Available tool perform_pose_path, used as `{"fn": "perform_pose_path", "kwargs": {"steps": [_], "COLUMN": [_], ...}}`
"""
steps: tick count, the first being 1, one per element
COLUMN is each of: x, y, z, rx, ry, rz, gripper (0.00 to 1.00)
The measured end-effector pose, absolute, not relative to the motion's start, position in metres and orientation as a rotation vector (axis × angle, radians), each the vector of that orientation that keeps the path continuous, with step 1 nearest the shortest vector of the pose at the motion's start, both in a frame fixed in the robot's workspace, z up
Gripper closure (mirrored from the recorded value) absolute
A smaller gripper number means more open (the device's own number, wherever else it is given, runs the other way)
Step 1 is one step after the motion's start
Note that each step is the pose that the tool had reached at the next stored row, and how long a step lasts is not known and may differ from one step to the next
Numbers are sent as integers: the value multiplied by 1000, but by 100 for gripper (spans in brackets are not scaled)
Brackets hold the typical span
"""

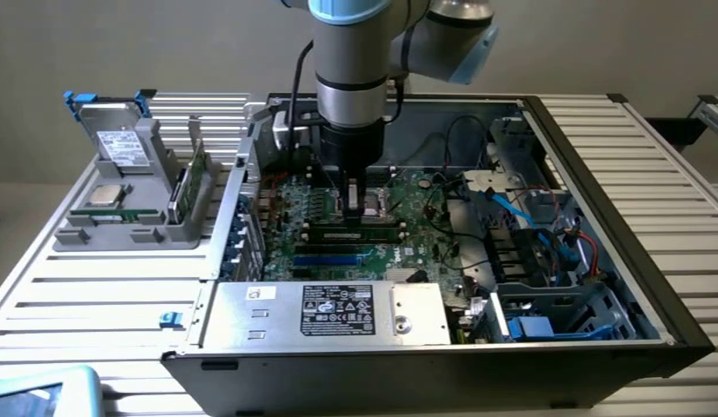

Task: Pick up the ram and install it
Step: 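Press down the ram until it locks into place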

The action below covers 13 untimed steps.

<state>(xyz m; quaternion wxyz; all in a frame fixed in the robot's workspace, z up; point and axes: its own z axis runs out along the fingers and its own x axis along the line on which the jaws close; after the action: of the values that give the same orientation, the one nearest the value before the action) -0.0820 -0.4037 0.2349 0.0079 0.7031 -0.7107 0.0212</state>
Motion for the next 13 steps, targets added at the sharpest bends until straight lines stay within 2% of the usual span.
{"fn": "perform_pose_path", "kwargs": {"steps": [13], "x": [-83], "y": [-404], "z": [226], "rx": [2197], "ry": [-2221], "rz": [68], "gripper": [89]}}
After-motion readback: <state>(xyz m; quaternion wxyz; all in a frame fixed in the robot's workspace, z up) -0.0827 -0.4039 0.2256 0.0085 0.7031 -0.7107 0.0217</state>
